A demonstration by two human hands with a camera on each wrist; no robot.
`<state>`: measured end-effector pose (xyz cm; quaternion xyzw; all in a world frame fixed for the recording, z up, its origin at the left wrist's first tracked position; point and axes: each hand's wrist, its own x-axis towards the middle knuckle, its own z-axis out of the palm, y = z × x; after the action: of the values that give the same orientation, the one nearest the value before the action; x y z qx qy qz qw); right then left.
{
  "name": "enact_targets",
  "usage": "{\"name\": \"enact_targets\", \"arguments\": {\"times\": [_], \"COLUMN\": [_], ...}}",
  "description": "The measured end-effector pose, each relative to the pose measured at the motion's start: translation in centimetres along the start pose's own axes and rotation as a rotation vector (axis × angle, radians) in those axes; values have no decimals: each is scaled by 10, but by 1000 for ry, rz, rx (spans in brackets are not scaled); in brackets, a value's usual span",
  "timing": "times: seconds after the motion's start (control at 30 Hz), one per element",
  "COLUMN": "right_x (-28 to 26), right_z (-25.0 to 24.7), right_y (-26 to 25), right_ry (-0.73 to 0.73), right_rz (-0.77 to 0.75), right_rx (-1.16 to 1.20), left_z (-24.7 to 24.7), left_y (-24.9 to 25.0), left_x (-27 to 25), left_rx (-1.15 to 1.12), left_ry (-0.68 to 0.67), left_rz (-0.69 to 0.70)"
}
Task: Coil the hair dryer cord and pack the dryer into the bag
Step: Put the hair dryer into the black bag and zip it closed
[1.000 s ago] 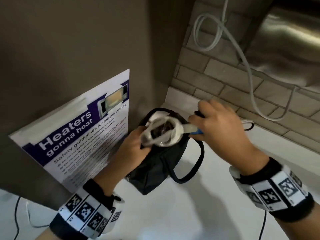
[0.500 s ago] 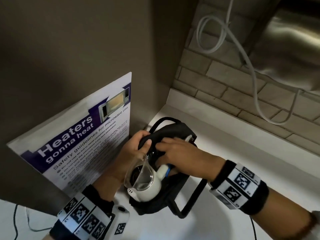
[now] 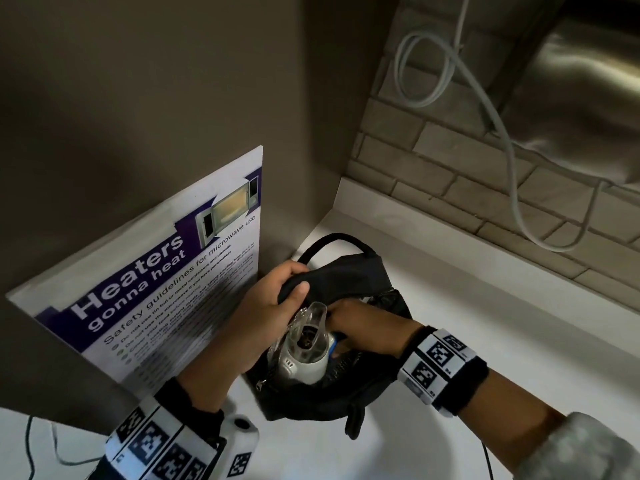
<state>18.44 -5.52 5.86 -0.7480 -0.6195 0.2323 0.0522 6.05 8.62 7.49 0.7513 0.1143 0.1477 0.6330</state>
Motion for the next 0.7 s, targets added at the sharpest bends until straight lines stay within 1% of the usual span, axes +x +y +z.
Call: {"name": "enact_targets", "arguments": {"times": [0.17, 0.27, 0.33, 0.4, 0.43, 0.47, 0.5, 0.57, 0.63, 0.67, 0.7], "right_x": [11, 19, 24, 26, 24, 22, 21, 23, 25, 25, 24], "right_z": [1, 15, 22, 25, 23, 21, 20, 21, 19, 18, 19], "right_y": [-5, -9, -15, -21, -23, -25, -26, -22, -22, -21, -19], "right_ry": [-67, -31, -24, -48, -51, -52, -21, 77, 80, 91, 114], "right_rz": [23, -5, 32, 120, 140, 147, 153, 165, 214, 219, 188], "right_rx": [-46, -35, 1, 53, 126, 282, 505, 791, 820, 724, 629], "left_z": [0, -3, -5, -5, -5, -4, -5, -7, -8, -8, -8], "left_y": [-3, -6, -8, -9, -10, -10, -10, -10, -10, -9, -9], "left_x": [3, 5, 6, 4, 4, 3, 2, 3, 5, 4, 4], "left_rx": [0, 20, 23, 16, 8, -2, -11, -22, -22, -17, -6], "left_ry": [30, 62, 74, 52, 34, 24, 24, 42, 55, 54, 55], "left_rz": [-28, -44, -55, -62, -62, -61, -63, -72, -72, -69, -69]}}
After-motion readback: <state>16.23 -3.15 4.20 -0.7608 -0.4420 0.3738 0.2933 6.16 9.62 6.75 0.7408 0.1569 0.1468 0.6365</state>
